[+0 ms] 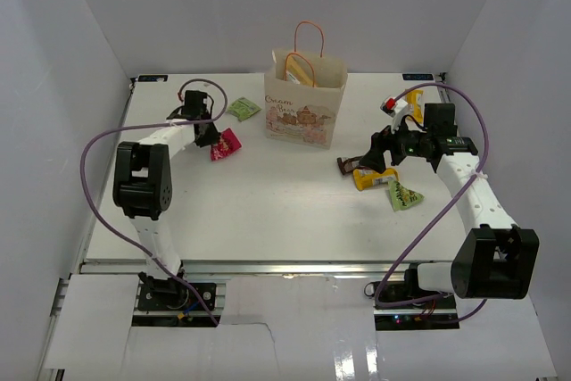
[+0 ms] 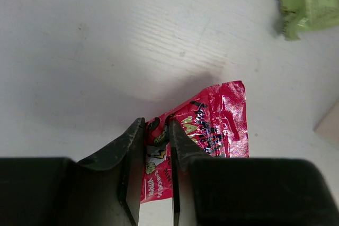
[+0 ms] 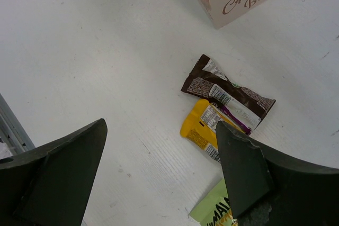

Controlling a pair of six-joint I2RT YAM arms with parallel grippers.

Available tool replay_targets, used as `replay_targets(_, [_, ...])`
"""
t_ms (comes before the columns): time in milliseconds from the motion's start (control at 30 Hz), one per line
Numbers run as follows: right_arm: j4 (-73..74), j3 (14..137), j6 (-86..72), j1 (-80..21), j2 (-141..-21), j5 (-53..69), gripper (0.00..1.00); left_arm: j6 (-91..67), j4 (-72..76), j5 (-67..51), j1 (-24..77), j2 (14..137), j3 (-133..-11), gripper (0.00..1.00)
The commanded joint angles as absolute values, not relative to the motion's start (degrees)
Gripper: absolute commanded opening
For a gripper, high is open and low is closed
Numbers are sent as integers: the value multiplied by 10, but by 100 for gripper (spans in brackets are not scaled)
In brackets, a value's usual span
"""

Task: Place the snacks into the paper bag

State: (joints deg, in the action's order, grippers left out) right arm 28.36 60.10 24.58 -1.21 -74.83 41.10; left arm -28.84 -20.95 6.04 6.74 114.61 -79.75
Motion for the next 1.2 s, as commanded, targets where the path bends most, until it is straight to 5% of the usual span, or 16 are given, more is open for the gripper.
replay_targets(0, [272, 614, 244, -10, -736, 429, 89, -247, -162, 26, 64, 1018, -765, 0])
replay_targets(200, [273, 620, 245, -10, -735, 443, 89, -137, 29, -93, 65, 827, -690, 0])
replay_targets(400, [272, 635, 244, -10, -743, 456, 88, -90, 85, -173, 69, 810, -753, 0])
replay_targets(900, [266, 625, 239, -10, -737, 469, 88, -125, 153, -279, 174, 1140, -1187, 0])
replay_targets(1167, [258, 608, 235, -8, -723, 461, 88, -161, 175, -268, 231, 1241, -1273, 0])
